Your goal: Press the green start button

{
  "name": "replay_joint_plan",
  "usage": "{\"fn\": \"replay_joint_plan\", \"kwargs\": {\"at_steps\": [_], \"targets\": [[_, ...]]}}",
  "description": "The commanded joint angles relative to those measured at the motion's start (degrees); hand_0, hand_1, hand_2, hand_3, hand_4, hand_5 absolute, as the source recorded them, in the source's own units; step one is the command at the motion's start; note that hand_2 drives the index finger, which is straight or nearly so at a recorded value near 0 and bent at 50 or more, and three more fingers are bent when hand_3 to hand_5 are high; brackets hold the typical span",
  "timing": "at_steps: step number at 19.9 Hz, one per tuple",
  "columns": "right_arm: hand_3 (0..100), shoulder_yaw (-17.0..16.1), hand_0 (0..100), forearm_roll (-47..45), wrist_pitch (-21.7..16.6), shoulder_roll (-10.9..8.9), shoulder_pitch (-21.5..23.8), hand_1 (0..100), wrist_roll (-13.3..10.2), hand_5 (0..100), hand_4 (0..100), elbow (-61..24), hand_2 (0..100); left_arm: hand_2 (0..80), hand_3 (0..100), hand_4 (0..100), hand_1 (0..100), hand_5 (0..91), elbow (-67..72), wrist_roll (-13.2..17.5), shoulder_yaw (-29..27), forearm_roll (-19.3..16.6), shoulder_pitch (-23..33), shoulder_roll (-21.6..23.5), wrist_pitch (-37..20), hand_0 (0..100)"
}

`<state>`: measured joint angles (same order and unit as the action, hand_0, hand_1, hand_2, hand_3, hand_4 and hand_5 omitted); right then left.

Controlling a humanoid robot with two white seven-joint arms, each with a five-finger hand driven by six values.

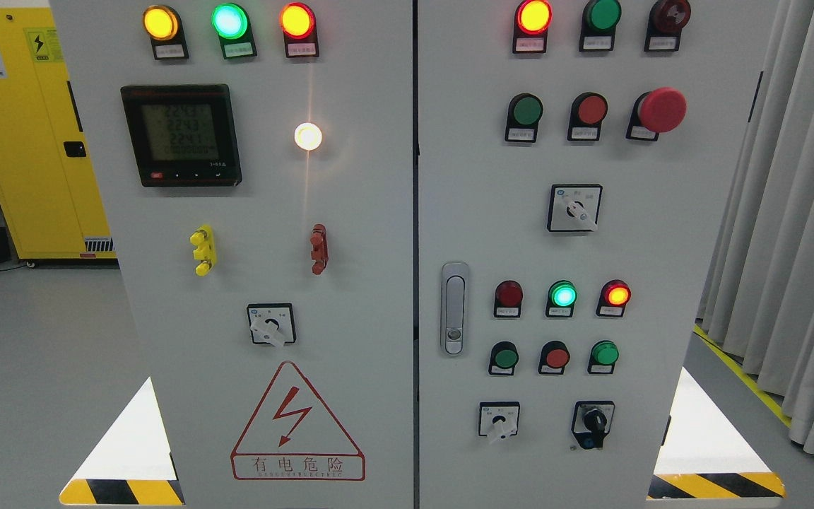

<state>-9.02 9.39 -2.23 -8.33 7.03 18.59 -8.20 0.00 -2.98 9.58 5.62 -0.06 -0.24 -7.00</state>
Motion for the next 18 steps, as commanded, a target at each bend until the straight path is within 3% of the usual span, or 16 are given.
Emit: {"fn": "replay_joint_plan", "kwargs": {"at_steps": [1,8,13,15,18], "targets": [[0,0.0,23,0.0,0.0,0.07,0.0,39,-0.2,0,0,0.0,0,0.0,0,0,56,0.0,-1.1,0.0,0.0,0.0,-1.6,1.2,0.1,12],[0,0.4,23,0.1,0.0,0.33,0.0,39,-0.7,0,0,-2.0,0,0.0,0,0,56,0.0,-1.1,0.0,0.0,0.0,-1.6,1.2,0.1,12],[0,0.1,23,1.2,0.4,2.35,4.0,40,-0.8,0,0,-18.5,0,0.0,0,0,56,0.0,-1.2,0.0,0.0,0.0,-1.7,0.9,0.1,12],[0,0.1,22,3.3,0.6,4.19,6.2,40,-0.9,0,0,-26.9,0,0.0,0,0,56,0.0,-1.2,0.0,0.0,0.0,-1.6,0.8,0.1,12],[0,0.4,20,18.6,0.4,4.47,11.7,42,-0.5,0,0,-42.6,0,0.0,0,0,56,0.0,-1.3,0.0,0.0,0.0,-1.6,0.5,0.1,12]]}}
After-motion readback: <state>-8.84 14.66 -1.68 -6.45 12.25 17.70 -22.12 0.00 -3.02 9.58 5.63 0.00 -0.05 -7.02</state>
